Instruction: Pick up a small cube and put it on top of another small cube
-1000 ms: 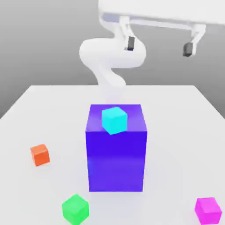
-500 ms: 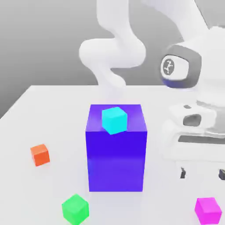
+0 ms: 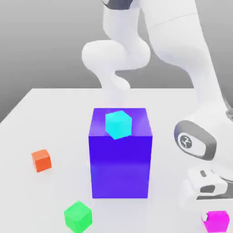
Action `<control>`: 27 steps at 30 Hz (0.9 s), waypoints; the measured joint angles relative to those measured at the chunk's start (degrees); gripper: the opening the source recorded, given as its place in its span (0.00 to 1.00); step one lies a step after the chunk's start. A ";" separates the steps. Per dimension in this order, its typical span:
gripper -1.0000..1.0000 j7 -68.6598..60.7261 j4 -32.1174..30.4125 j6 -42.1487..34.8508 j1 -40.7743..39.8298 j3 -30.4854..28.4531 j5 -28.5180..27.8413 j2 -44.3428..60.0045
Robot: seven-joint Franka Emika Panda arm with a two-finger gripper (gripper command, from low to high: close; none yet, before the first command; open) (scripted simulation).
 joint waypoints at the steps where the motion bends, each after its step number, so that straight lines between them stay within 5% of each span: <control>1: 0.00 -0.32 -0.20 -0.56 -0.36 0.46 0.47 -0.76; 7: 0.00 -8.60 -2.15 -7.65 -4.94 5.48 5.68 -8.19; 27: 0.00 -60.90 1.99 -20.67 -20.29 12.68 4.14 -2.73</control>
